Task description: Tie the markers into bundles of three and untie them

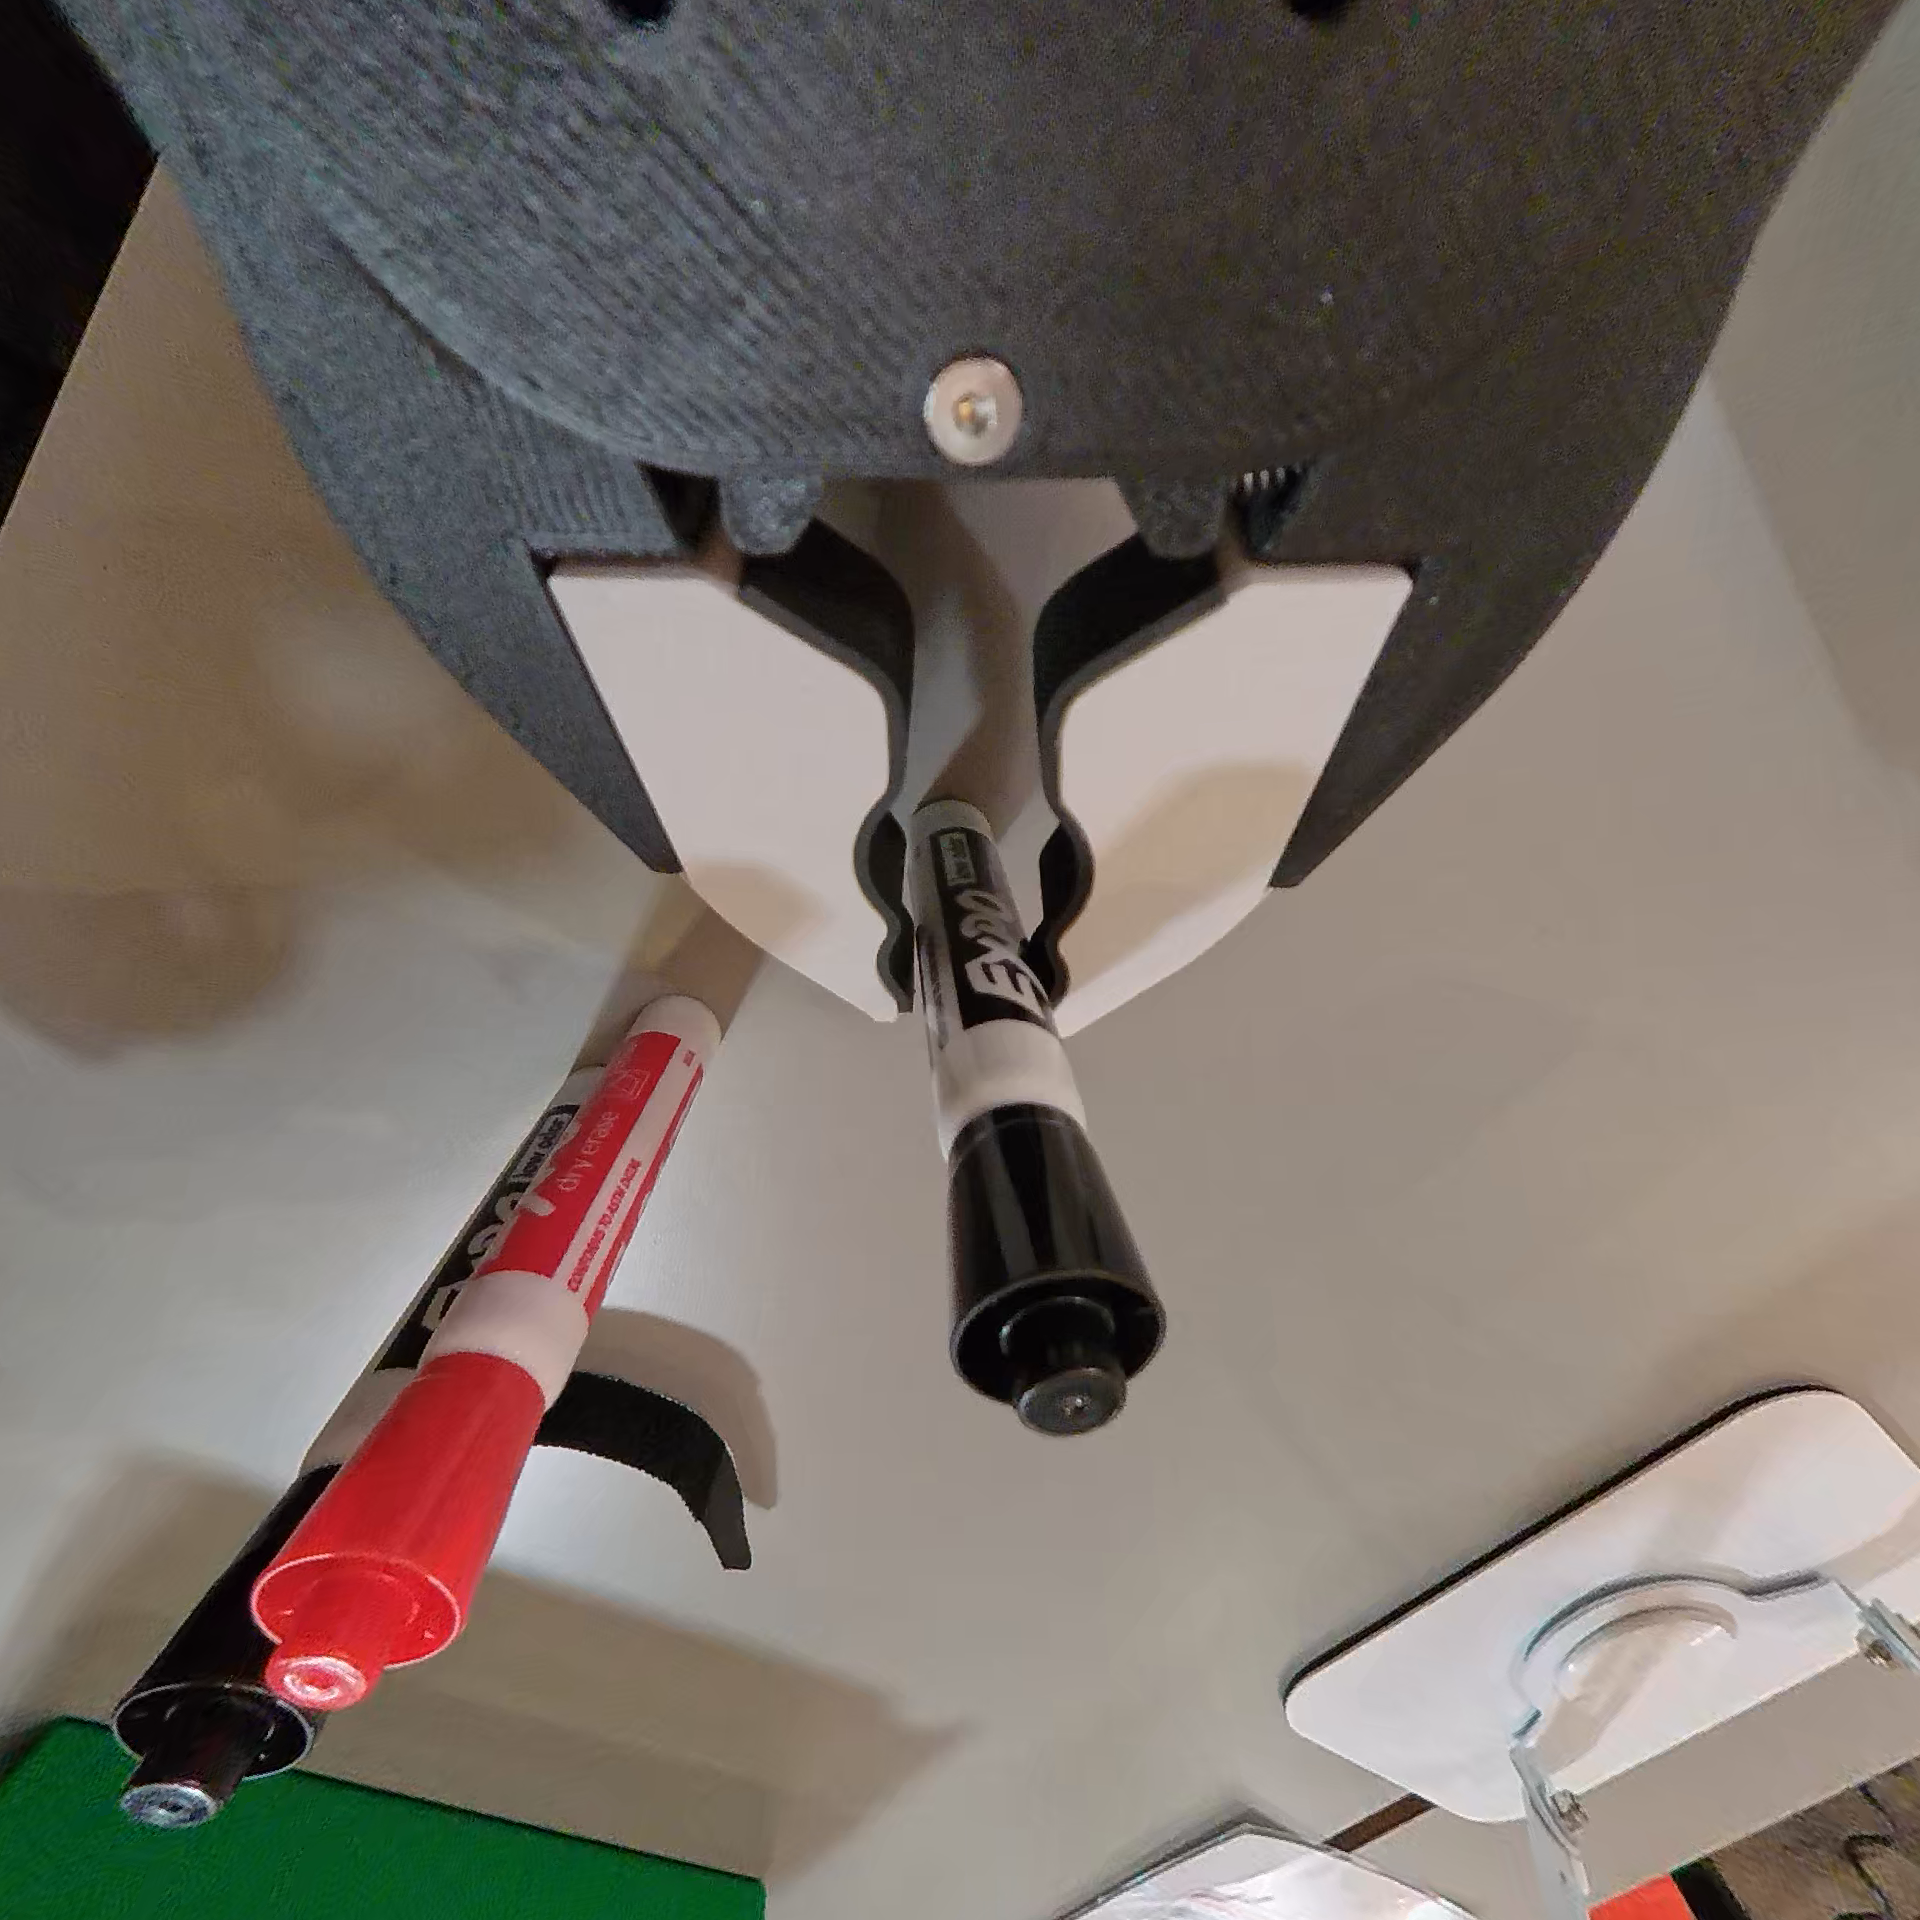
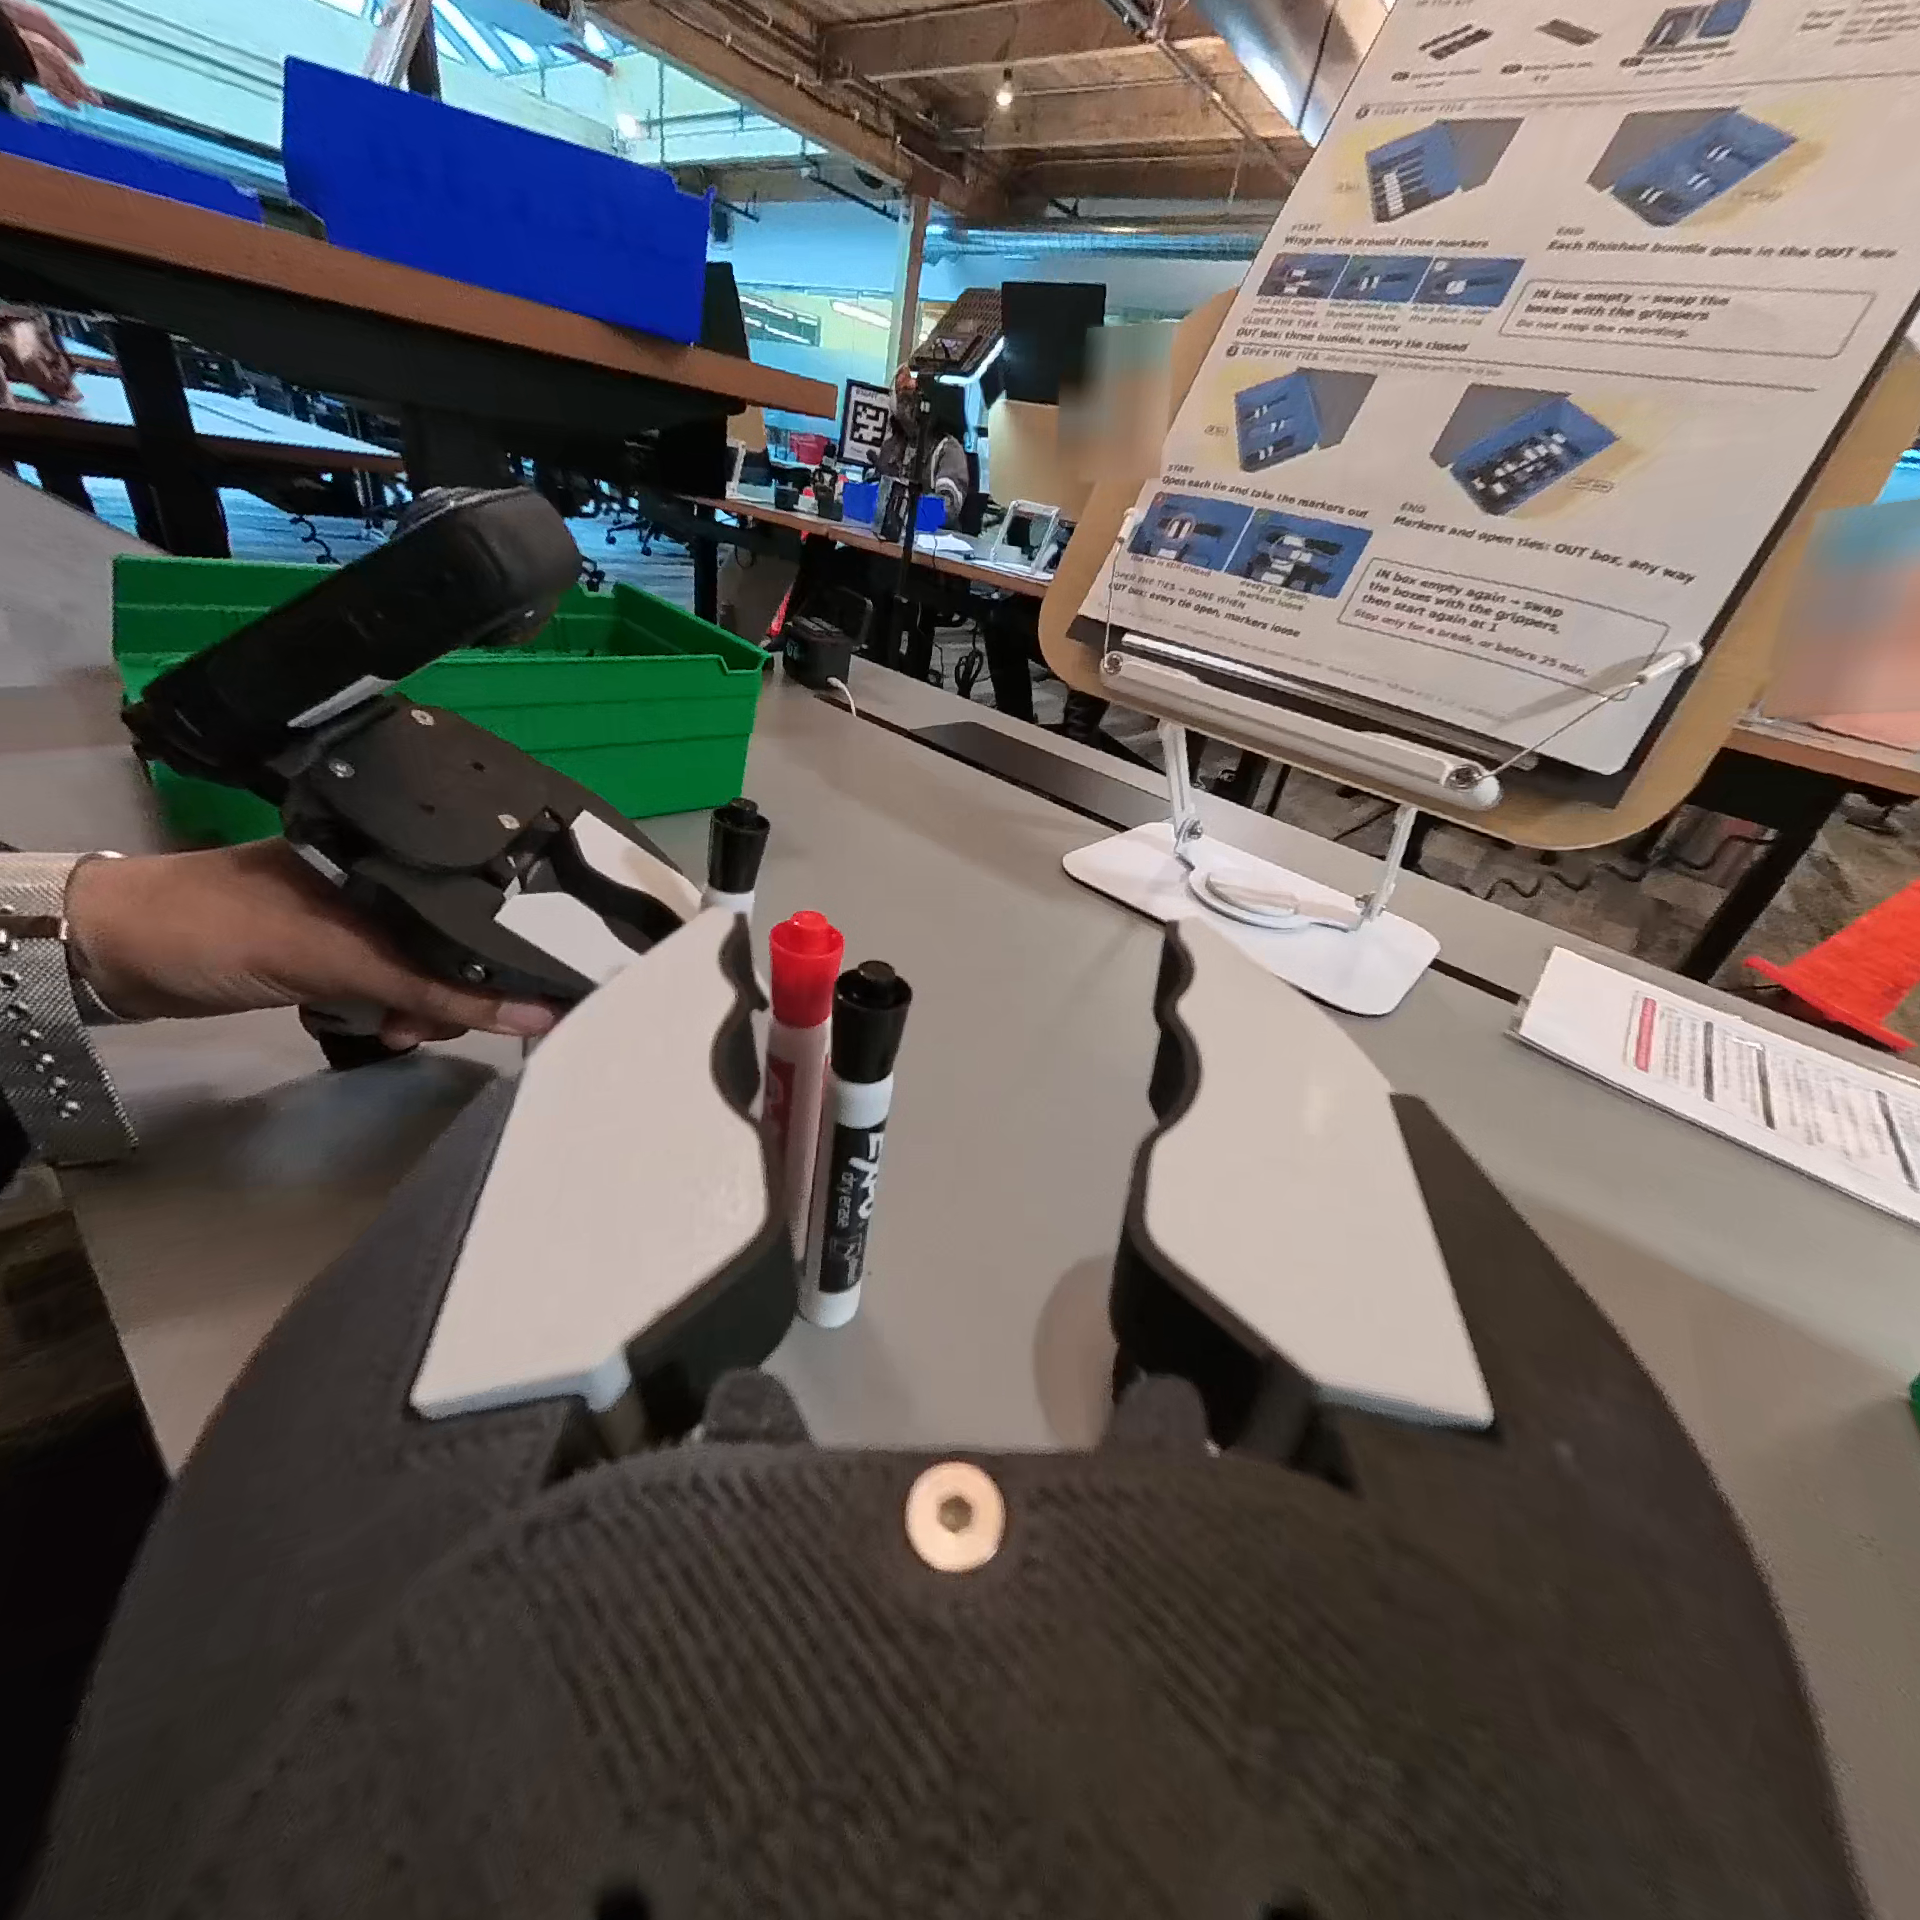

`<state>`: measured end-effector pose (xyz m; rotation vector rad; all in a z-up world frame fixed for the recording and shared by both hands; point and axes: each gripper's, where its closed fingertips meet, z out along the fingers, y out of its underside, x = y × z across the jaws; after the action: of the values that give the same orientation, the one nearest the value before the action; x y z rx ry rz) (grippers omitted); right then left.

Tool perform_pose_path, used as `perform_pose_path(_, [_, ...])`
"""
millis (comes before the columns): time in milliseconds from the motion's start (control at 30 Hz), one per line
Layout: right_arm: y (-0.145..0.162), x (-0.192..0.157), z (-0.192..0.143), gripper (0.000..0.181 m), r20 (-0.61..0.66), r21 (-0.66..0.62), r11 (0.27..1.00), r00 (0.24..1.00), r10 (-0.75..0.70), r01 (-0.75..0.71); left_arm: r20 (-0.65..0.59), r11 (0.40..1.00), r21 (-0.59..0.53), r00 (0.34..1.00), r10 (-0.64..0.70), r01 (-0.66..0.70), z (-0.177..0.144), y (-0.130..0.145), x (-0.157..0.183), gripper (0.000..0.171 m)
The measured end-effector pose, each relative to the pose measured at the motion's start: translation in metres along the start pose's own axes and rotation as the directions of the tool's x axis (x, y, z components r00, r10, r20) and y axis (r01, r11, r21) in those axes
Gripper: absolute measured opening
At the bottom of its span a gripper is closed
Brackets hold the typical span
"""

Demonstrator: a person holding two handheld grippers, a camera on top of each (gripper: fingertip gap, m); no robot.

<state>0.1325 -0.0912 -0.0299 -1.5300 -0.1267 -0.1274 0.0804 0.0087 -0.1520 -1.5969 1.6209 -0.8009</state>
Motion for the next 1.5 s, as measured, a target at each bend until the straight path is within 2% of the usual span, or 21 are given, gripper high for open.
perform_pose_path(167, [0.002,0.000,0.000,0.077,0.018,-0.009,0.999,0.999,0.049,-0.049,0.005,1.000,-0.004,1.000,0.010,-0.010,0.000,0.001,0.001,0.022])
perform_pose_path(400, [0.005,-0.005,0.000,0.076,0.101,-0.045,0.981,0.976,0.194,-0.190,-0.004,1.000,-0.021,1.000,-0.009,0.009,0.001,0.003,0.000,0.026])
perform_pose_path(633, [-0.001,0.006,-0.002,0.085,0.062,0.021,0.977,0.976,0.209,-0.211,-0.025,0.997,-0.069,0.999,-0.028,0.026,0.004,0.010,0.001,0.033])
perform_pose_path(733, [-0.010,0.024,-0.006,0.102,-0.043,0.112,0.974,0.978,0.203,-0.197,-0.051,0.993,-0.109,0.997,-0.050,0.044,0.004,0.017,0.000,0.041])
perform_pose_path(800, [-0.009,0.035,-0.008,0.100,-0.111,0.113,0.981,0.979,0.172,-0.159,-0.094,0.986,-0.157,0.993,-0.068,0.053,0.002,0.026,0.002,0.048])
perform_pose_path(867, [-0.010,0.039,-0.008,0.100,-0.122,0.113,0.983,0.980,0.160,-0.146,-0.114,0.984,-0.161,0.988,-0.100,0.081,0.000,0.028,0.000,0.050])
perform_pose_path(1000, [-0.017,0.039,-0.009,0.105,-0.113,0.173,0.973,0.978,0.174,-0.153,-0.147,0.980,-0.149,0.977,-0.154,0.132,-0.002,0.027,-0.002,0.046])
perform_pose_path(1100, [-0.027,0.033,-0.012,0.104,-0.074,0.253,0.955,0.981,0.181,-0.157,-0.149,0.977,-0.167,0.976,-0.157,0.131,-0.002,0.030,-0.002,0.033])
perform_pose_path(1133, [-0.028,0.031,-0.012,0.102,-0.063,0.256,0.952,0.980,0.188,-0.167,-0.151,0.979,-0.160,0.977,-0.148,0.123,-0.003,0.029,-0.001,0.021])
perform_pose_path(1233, [-0.026,0.028,-0.011,0.090,-0.041,0.220,0.959,0.980,0.193,-0.180,-0.140,0.984,-0.162,0.986,-0.095,0.071,-0.005,0.029,-0.003,0.020])
perform_pose_path(1400, [-0.012,0.033,-0.007,0.090,-0.087,0.127,0.981,0.984,0.155,-0.144,-0.169,0.986,-0.163,0.984,-0.064,0.036,-0.019,0.025,-0.005,0.019])
perform_pose_path(1467, [-0.005,0.026,-0.005,0.080,-0.052,0.066,0.993,0.993,0.104,-0.100,-0.202,0.980,-0.198,0.979,-0.005,-0.036,-0.029,0.031,-0.004,0.019])
perform_pose_path(1500, [-0.003,0.019,-0.004,0.080,-0.008,0.041,0.997,0.997,0.073,-0.073,-0.213,0.971,-0.227,0.977,0.023,-0.072,-0.034,0.035,-0.005,0.019])
